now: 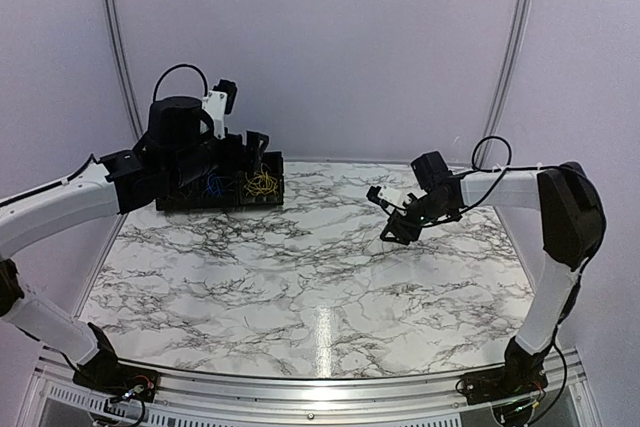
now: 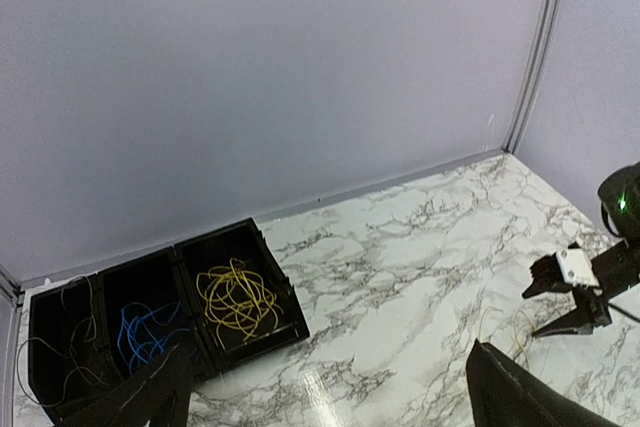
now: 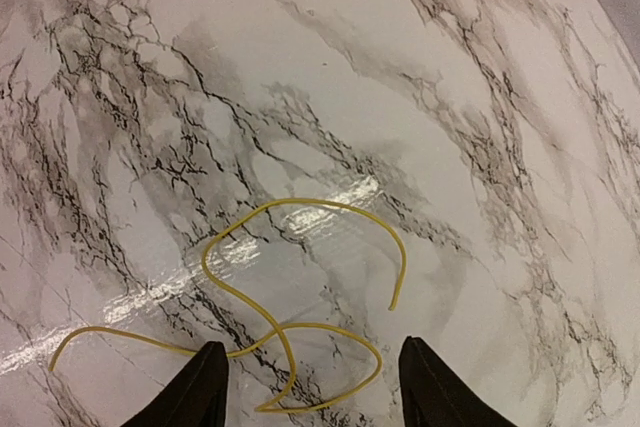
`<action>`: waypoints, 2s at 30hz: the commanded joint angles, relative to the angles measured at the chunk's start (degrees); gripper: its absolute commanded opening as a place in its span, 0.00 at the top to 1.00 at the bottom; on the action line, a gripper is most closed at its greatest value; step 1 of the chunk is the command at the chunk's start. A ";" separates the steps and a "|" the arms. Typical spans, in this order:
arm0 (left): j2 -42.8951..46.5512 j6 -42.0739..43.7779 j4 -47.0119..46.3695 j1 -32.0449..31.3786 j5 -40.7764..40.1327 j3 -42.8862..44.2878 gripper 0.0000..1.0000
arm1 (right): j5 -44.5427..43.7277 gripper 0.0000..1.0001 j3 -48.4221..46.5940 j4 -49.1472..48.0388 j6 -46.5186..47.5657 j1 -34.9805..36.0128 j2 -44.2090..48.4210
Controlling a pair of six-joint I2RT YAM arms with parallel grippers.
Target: Untangle the cables
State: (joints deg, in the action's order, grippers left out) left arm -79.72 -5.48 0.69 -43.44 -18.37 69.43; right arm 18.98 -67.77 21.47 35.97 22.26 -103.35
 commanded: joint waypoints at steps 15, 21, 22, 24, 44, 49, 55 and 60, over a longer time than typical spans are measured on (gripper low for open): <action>-4.15 0.45 -2.93 0.35 25.38 -1.25 0.32 | 11.87 1.00 -9.13 7.85 2.70 2.86 2.45; -3.26 7.05 -1.89 -2.09 28.01 -2.28 0.35 | 17.24 1.00 -12.22 11.56 -0.84 9.05 7.85; -3.18 8.34 -1.77 -2.69 28.56 -2.21 0.35 | 17.83 1.00 -12.73 11.98 -1.37 9.79 8.38; -3.31 9.61 -1.40 -3.69 28.47 -1.94 0.35 | 18.05 1.00 -14.14 12.68 -2.97 11.25 9.28; -9.99 13.38 -2.75 -6.98 29.61 2.34 0.49 | 21.79 1.00 -20.70 13.60 -8.25 13.09 10.17; -12.76 14.58 -2.50 -6.92 30.86 4.54 0.66 | 22.00 1.00 -21.18 13.46 -8.51 13.01 10.10; -14.07 13.61 -3.17 -6.67 29.07 6.04 1.00 | 20.24 1.00 -19.55 13.22 -8.59 12.91 10.45; -14.76 9.35 -4.27 -4.00 25.46 7.00 1.00 | 18.62 0.63 -18.62 12.85 -10.89 10.24 11.74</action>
State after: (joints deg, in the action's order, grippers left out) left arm -93.41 7.35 -1.91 -49.80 10.46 73.97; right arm 38.94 -86.52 34.54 27.05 34.50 -93.82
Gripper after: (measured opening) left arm 0.025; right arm 0.278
